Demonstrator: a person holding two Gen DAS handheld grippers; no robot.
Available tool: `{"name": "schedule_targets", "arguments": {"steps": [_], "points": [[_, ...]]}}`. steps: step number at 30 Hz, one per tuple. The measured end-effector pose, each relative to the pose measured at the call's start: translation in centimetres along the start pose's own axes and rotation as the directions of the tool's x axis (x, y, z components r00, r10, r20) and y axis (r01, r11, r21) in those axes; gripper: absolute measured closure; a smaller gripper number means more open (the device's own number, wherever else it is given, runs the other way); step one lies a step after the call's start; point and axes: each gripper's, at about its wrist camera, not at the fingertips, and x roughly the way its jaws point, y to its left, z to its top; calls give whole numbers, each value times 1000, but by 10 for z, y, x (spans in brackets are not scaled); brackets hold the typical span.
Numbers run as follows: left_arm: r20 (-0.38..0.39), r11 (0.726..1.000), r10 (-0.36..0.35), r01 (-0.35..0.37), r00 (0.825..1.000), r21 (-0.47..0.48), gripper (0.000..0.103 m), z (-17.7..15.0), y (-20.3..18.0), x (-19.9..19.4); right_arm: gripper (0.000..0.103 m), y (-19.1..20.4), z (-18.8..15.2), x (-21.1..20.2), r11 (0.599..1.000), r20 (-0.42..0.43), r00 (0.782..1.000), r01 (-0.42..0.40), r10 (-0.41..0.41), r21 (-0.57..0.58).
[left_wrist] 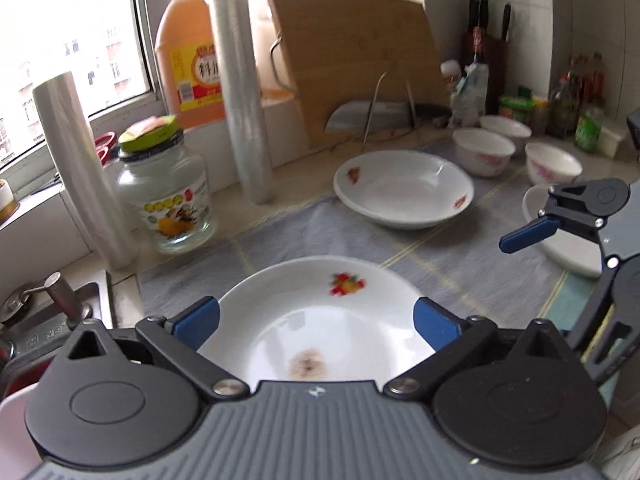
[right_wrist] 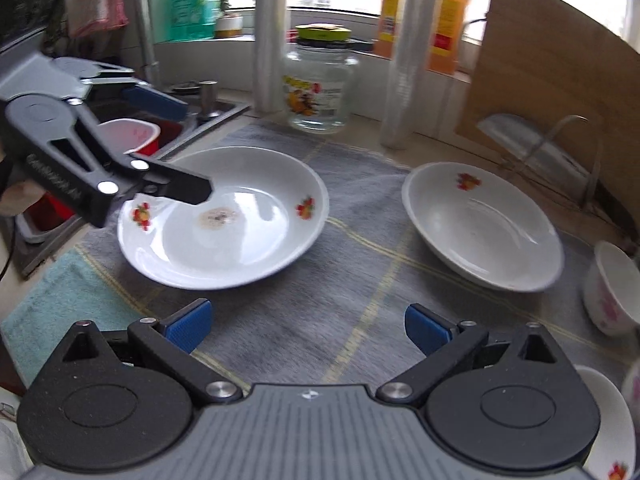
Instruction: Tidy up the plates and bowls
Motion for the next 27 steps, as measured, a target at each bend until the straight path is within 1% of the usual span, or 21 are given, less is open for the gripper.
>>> {"name": "schedule_targets", "arguments": {"steps": [2, 4, 8, 11, 15, 18, 21, 22, 27], "points": [[21, 1000, -14, 15, 1000, -15, 1, 1, -9, -2, 0, -5, -5, -7, 998, -7, 998, 56, -56, 35], [40, 999, -43, 44, 998, -24, 1, 2, -17, -3, 0, -12, -11, -15, 992, -8, 996, 92, -92, 82], [78, 995, -96, 97, 992, -17, 1, 4, -36, -2, 0, -27, -26, -34, 967, -18, 984, 176, -175, 185], [72, 985, -168, 169, 983, -19, 1, 5, -51, 3, 0, -37, -39, -52, 941, -27, 970, 241, -242, 237], [46, 972, -234, 233, 971, 29, 1, 6, -82, 13, 0, -57, -56, -72, 907, -41, 951, 305, -307, 290], [19, 959, -281, 280, 960, 42, 1, 6, -108, 21, 0, -77, -69, -82, 883, -47, 940, 335, -339, 328], [-18, 948, -314, 315, 949, 42, 1, 6, -134, 34, 0, -100, -82, -90, 859, -63, 934, 350, -353, 374], [-31, 942, -331, 332, 943, 47, 1, 6, -143, 39, 0, -108, -88, -92, 853, -65, 934, 348, -351, 388], [-89, 928, -357, 364, 930, 81, 1, 2, -182, 58, 0, -143, -112, -98, 833, -92, 938, 341, -335, 436]]}}
